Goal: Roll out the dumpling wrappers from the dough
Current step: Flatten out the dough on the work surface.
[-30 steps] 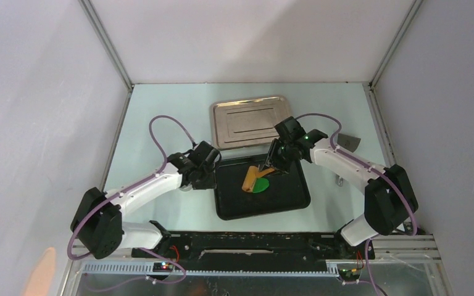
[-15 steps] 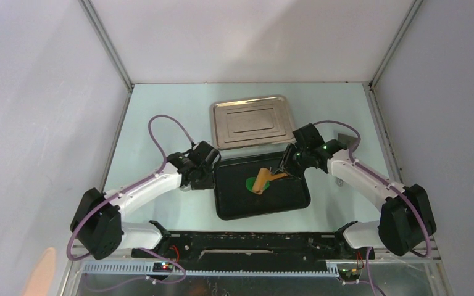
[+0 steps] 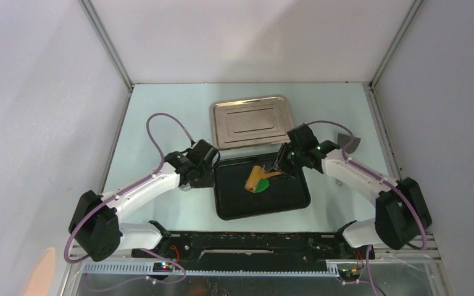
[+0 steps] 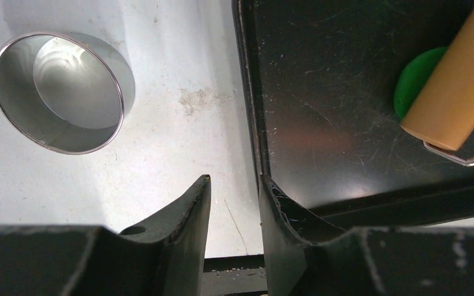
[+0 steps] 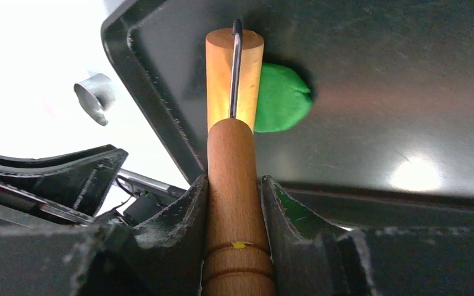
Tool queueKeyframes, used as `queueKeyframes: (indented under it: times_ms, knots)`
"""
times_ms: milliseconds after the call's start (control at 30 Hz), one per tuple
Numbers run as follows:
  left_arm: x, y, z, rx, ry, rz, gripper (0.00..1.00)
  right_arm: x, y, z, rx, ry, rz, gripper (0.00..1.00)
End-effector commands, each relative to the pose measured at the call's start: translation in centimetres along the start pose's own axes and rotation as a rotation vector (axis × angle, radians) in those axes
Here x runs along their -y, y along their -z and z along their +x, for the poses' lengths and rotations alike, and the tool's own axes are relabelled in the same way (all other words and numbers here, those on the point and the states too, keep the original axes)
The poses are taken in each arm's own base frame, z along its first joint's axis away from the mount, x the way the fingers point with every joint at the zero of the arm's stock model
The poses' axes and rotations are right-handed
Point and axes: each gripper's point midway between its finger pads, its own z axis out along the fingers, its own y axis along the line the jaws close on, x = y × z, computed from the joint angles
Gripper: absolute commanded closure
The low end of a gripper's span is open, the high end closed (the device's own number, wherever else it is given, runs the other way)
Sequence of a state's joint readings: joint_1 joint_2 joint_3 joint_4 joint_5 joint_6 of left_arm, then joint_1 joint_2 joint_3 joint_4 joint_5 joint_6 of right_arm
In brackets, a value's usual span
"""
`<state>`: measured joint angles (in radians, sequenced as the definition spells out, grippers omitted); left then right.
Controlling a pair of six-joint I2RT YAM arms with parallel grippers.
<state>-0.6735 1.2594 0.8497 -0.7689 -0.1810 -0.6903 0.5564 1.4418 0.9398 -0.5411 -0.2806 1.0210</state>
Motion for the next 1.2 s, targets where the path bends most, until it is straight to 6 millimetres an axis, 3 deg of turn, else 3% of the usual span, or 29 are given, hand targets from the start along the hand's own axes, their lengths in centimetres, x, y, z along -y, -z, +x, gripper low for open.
queueKeyframes:
  times_ms: [0,133,400,500,700,800,1033,1167]
  knots:
    - [1.2,1.7,-2.7,0.09,-0.001,0.052,0.62,13.4,2.4,3.3,-0.045,-0.023,0.47,1.0]
    - [1.1,2.1,-3.0,0.108,0.004,0.052,0.62,13.8,3.4,3.5,-0.04,-0.027,0.47,1.0]
    - [0.6,2.7,-3.3,0.131,0.003,0.034,0.62,12.1,-1.1,3.6,-0.106,-0.038,0.44,1.0]
    - [0.2,3.1,-3.7,0.156,0.001,0.022,0.63,12.8,-0.3,4.1,-0.101,-0.028,0.459,1.0]
    - [0.9,3.7,-4.5,0.195,0.008,0.064,0.63,15.4,3.3,5.6,-0.066,-0.043,0.507,1.0]
    - [0.9,3.9,-4.6,0.207,0.017,0.069,0.63,15.5,3.9,5.8,-0.059,-0.054,0.5,1.0]
    - [0.5,3.9,-4.3,0.208,0.027,0.064,0.63,12.6,0.0,4.1,-0.037,-0.052,0.449,1.0]
    - [0.5,4.1,-4.3,0.209,0.025,0.065,0.63,12.2,-0.8,4.9,-0.058,-0.024,0.462,1.0]
